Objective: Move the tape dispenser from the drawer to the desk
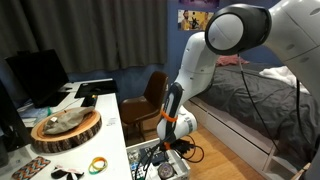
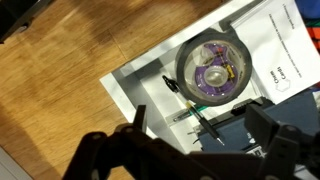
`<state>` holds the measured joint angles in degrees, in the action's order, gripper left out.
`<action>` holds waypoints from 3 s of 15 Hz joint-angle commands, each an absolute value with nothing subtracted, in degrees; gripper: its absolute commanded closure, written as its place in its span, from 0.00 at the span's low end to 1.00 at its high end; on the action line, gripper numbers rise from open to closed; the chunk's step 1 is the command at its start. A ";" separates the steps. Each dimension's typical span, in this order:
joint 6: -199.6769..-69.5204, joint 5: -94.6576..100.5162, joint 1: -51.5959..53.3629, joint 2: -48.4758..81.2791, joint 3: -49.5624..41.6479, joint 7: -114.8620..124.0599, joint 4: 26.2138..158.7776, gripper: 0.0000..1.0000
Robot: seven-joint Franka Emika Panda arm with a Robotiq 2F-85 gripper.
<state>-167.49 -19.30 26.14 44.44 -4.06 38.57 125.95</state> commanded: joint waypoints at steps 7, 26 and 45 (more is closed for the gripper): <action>-164.50 -13.20 24.64 49.00 -2.28 33.50 120.31 0.00; -158.36 -11.81 24.18 60.89 -1.54 26.43 106.45 0.20; -158.67 -11.78 24.77 57.90 -1.11 26.94 108.57 0.64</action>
<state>-156.48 -12.65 25.04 60.39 -1.88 26.22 105.59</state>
